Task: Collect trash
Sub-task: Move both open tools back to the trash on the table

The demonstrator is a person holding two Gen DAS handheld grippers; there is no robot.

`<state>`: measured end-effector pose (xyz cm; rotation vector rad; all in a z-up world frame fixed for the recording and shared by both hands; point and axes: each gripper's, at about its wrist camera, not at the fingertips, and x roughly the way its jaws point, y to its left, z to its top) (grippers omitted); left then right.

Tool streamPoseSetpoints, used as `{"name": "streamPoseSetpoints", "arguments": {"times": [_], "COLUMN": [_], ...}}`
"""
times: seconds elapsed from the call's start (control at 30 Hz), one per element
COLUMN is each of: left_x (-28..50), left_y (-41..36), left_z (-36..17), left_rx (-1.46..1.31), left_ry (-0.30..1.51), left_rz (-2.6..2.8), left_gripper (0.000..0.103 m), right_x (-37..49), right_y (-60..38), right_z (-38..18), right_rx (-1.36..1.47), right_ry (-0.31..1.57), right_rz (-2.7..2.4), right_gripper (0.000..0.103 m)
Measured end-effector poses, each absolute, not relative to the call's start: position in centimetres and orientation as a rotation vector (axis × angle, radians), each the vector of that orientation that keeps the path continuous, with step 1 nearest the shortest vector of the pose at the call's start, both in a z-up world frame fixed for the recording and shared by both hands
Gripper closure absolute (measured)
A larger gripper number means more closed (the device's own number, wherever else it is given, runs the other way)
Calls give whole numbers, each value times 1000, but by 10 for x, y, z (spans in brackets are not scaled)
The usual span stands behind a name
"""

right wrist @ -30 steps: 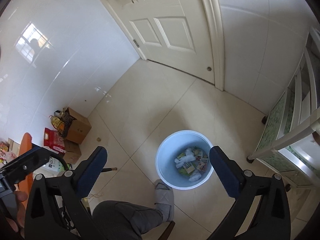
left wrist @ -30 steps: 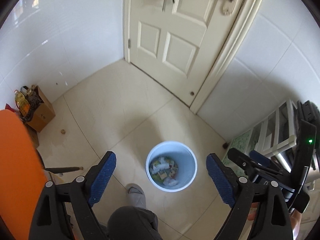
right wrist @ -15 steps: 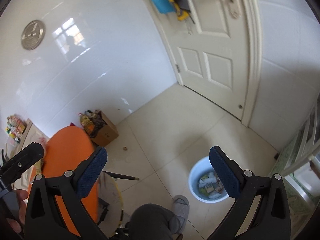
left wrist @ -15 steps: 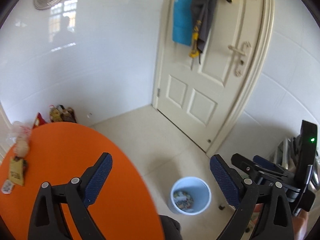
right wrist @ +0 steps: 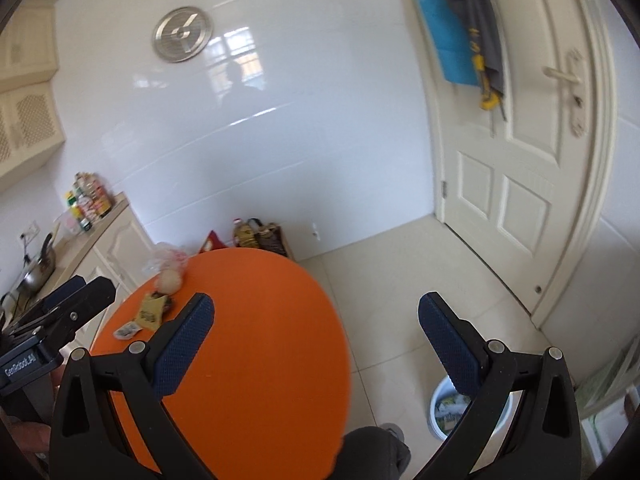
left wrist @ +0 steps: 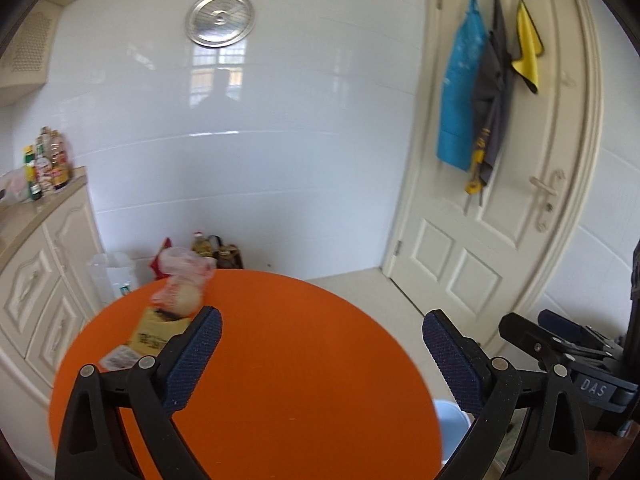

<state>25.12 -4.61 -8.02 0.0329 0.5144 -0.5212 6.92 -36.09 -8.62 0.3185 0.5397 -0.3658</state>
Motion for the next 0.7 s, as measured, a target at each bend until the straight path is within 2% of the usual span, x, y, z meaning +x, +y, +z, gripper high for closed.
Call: {"name": "streamPoseSetpoints", "arguments": {"times": [0.13, 0.37, 0.7], "left_x": [234, 211, 238], "left_y": [7, 58, 75], "left_z": [-84, -104, -133], "left_rx": [-5, -65, -72], "left_ry": [483, 481, 556], "left_rz": [-427, -298, -166], "left_gripper": [1, 1, 1], "right_x": [91, 128, 189], "right_y": [-315, -251, -202], "right_z": [-78, -74, -95], "right_rx": [239, 121, 24], "right_ry": [538, 532, 587], "right_rz": [-273, -145, -11], "right_gripper": [0, 0, 0]}}
